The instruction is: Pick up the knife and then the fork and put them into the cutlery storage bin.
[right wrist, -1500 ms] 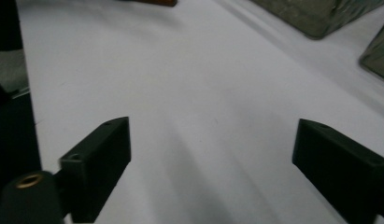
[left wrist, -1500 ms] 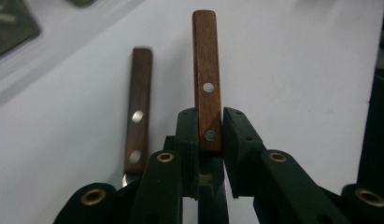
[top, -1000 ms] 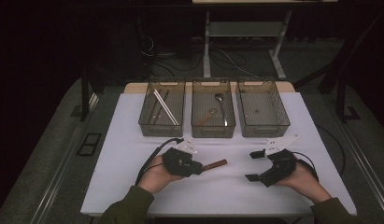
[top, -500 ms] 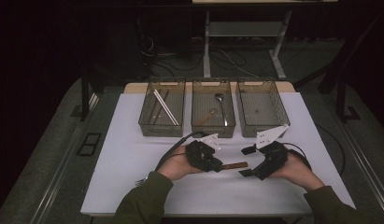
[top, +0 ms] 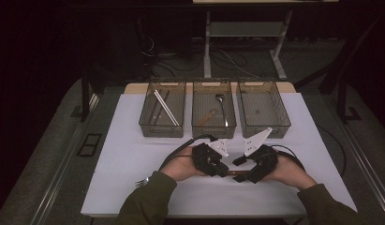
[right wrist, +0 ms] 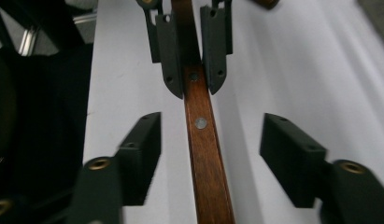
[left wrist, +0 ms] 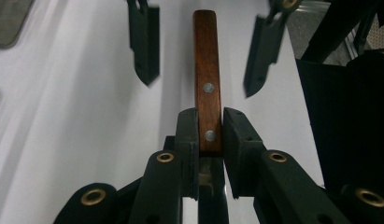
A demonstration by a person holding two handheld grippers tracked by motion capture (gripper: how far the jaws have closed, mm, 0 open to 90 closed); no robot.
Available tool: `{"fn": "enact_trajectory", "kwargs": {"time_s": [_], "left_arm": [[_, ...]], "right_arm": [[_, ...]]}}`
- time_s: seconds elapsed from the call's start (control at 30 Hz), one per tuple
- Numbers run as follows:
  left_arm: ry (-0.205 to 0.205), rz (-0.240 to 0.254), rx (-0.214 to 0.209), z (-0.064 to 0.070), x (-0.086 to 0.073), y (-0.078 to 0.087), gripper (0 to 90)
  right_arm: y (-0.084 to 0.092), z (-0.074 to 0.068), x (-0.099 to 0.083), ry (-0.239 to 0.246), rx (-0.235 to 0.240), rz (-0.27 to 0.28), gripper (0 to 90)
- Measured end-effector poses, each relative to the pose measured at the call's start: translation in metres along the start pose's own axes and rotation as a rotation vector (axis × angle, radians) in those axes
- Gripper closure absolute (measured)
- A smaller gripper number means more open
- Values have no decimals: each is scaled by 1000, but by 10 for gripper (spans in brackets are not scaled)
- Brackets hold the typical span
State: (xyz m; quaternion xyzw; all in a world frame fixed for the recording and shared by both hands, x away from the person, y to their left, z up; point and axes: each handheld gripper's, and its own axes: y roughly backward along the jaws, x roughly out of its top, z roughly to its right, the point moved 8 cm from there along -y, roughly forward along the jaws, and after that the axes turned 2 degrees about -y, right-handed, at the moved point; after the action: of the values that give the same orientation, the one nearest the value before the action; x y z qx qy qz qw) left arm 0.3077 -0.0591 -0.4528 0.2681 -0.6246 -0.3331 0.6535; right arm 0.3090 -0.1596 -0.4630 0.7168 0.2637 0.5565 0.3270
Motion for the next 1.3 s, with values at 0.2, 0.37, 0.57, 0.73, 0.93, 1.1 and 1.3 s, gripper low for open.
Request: {"fn": "enact_trajectory", "kwargs": {"time_s": [0.2, 0.37, 0.57, 0.73, 0.93, 1.1, 1.3], "left_arm": [[-21, -9, -5, 2, 2, -1, 762], [-24, -14, -11, 3, 1, -2, 762], [-30, -25, -16, 4, 0, -4, 762], [-35, -28, -22, 5, 0, -5, 762], [-33, -31, -29, 7, -1, -4, 761], [-42, -34, -30, 7, -1, -5, 760], [-49, -3, -27, 6, 1, -1, 751]], "right_arm": [[-8, -5, -3, 28, 14, -50, 558], [-10, -9, -2, 38, 26, -61, 615], [-13, -10, -2, 42, 42, -73, 694], [-13, -11, -2, 63, 41, -80, 745], [-15, -14, -1, 103, 15, -91, 754], [-16, -15, -2, 80, 20, -100, 757], [-13, -15, -1, 31, 44, -79, 758]]}}
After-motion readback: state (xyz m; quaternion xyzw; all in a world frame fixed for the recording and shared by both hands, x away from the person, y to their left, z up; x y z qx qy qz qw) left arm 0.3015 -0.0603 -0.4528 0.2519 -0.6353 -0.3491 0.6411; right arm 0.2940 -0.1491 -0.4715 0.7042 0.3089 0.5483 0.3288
